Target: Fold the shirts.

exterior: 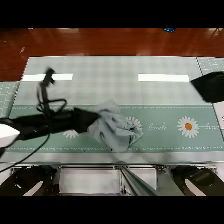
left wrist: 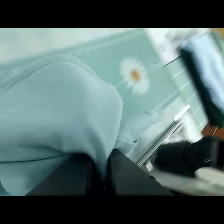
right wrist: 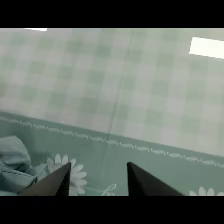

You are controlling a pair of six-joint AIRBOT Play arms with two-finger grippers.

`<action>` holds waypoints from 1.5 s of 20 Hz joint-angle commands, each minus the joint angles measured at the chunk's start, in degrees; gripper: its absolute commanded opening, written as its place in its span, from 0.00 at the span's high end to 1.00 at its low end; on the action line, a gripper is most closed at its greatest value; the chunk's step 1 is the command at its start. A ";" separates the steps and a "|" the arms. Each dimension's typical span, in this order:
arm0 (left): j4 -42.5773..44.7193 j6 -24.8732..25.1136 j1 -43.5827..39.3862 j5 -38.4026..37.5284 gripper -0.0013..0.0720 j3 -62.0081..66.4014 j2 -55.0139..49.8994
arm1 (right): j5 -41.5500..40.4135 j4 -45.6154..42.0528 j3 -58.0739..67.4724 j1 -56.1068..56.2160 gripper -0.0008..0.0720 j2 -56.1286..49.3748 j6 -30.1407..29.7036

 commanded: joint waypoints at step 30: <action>-22.34 28.98 26.73 -11.28 0.95 -4.92 -38.51 | -3.87 37.03 -52.59 -40.63 0.43 1.99 -17.27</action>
